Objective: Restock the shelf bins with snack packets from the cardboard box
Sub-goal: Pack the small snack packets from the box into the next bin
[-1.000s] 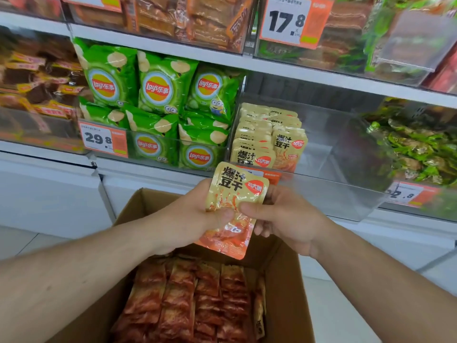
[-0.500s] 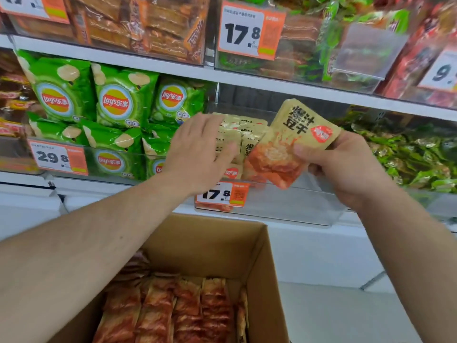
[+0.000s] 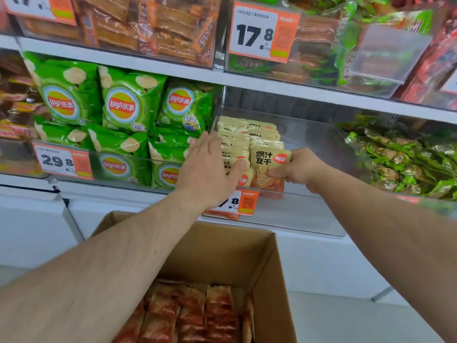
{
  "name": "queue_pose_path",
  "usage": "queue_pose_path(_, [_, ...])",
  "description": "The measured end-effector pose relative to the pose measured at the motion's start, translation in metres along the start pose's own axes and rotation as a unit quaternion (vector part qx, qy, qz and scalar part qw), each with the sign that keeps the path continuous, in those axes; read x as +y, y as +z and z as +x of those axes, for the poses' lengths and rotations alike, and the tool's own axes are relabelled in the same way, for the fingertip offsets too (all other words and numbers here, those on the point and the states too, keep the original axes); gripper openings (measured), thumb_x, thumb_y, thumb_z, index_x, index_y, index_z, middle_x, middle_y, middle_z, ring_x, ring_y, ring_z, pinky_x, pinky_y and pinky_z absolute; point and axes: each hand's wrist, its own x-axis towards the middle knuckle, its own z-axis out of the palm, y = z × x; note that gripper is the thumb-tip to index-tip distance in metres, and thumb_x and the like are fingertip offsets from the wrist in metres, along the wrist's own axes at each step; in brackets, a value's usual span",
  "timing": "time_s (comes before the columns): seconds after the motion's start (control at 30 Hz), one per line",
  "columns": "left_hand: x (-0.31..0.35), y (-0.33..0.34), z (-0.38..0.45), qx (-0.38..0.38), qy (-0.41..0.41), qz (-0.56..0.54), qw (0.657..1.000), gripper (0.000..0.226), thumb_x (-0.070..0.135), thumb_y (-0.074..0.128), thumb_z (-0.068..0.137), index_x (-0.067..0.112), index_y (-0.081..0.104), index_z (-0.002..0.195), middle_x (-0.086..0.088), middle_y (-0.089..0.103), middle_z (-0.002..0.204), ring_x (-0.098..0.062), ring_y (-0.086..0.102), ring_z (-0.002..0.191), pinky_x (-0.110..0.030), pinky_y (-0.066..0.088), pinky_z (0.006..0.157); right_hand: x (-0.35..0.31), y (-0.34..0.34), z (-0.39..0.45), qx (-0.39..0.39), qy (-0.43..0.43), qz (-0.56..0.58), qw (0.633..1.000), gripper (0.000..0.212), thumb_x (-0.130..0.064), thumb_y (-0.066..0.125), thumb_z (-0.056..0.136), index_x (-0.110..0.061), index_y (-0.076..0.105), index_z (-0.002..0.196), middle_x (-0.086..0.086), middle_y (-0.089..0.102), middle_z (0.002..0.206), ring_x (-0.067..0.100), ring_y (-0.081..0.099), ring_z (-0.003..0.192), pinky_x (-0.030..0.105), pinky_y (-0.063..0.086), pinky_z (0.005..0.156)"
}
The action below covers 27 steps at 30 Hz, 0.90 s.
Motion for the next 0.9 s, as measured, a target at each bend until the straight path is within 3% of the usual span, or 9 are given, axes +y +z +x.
queue_pose_path(0.1, [0.001,0.001,-0.001,0.003,0.002,0.013,1.0,0.078,0.055,0.039,0.097,0.001,0.025,0.151,-0.014,0.019,0.162,-0.026,0.008,0.152,-0.037,0.002,0.124,0.003,0.011,0.008,0.014,0.004,-0.016,1.0,0.021,-0.016,0.086,0.073,-0.01,0.073,0.089,0.003,0.071,0.082,0.011,0.063,0.06,0.023,0.051,0.053])
queue_pose_path(0.17, [0.001,0.001,-0.001,0.003,0.002,0.016,1.0,0.079,0.055,0.039,0.097,0.0,0.024,0.152,-0.015,0.019,0.162,-0.026,0.008,0.152,-0.037,0.002,0.124,0.002,0.016,0.011,0.02,0.004,-0.108,0.994,0.028,-0.03,0.084,0.075,-0.011,0.072,0.092,0.007,0.073,0.091,0.022,0.069,0.079,0.037,0.059,0.074])
queue_pose_path(0.23, [0.002,0.0,-0.002,0.0,0.003,0.021,1.0,0.079,0.054,0.04,0.097,0.0,0.023,0.152,-0.015,0.019,0.162,-0.027,0.008,0.152,-0.038,0.002,0.124,-0.001,0.019,0.01,0.023,0.007,-0.194,0.981,0.042,-0.044,0.079,0.078,-0.01,0.071,0.101,0.011,0.073,0.097,0.029,0.069,0.091,0.044,0.057,0.085])
queue_pose_path(0.33, [0.003,-0.001,-0.003,0.001,0.005,0.025,1.0,0.078,0.052,0.041,0.098,-0.001,0.022,0.152,-0.016,0.019,0.162,-0.027,0.008,0.152,-0.038,0.002,0.124,-0.005,0.02,0.007,0.034,0.021,-0.21,0.977,0.045,-0.049,0.076,0.079,-0.011,0.068,0.102,0.009,0.072,0.098,0.026,0.07,0.091,0.043,0.057,0.086])
queue_pose_path(0.47, [0.003,-0.001,-0.003,-0.001,0.002,0.027,1.0,0.079,0.053,0.04,0.097,0.0,0.02,0.152,-0.015,0.018,0.162,-0.026,0.007,0.152,-0.037,0.001,0.124,-0.003,0.022,0.004,0.022,0.028,-0.195,0.98,0.03,-0.044,0.076,0.081,-0.017,0.063,0.085,0.008,0.071,0.102,0.026,0.07,0.093,0.04,0.056,0.089])
queue_pose_path(0.6, [0.004,0.0,-0.003,-0.002,0.001,0.024,1.0,0.079,0.052,0.04,0.097,0.0,0.02,0.152,-0.015,0.018,0.162,-0.026,0.007,0.152,-0.035,0.0,0.124,-0.003,0.023,0.003,-0.01,0.001,-0.255,0.967,0.045,-0.044,0.079,0.077,-0.02,0.069,0.114,0.003,0.069,0.115,0.023,0.062,0.108,0.03,0.049,0.088])
queue_pose_path(0.73, [0.004,0.0,-0.003,-0.002,0.001,0.028,1.0,0.077,0.052,0.04,0.098,0.0,0.022,0.152,-0.015,0.02,0.161,-0.027,0.008,0.152,-0.035,0.0,0.123,0.003,0.022,0.011,0.012,0.029,-0.226,0.974,0.047,-0.041,0.084,0.073,-0.012,0.07,0.108,0.007,0.072,0.108,0.025,0.067,0.099,0.04,0.055,0.091])
queue_pose_path(0.9, [0.005,0.0,-0.003,0.002,0.002,0.026,1.0,0.077,0.052,0.041,0.097,0.0,0.023,0.151,-0.015,0.021,0.161,-0.027,0.008,0.152,-0.034,-0.001,0.122,0.002,0.023,0.011,0.02,0.001,-0.276,0.961,0.044,-0.045,0.076,0.081,-0.012,0.067,0.109,0.004,0.065,0.099,0.024,0.063,0.097,0.032,0.052,0.082])
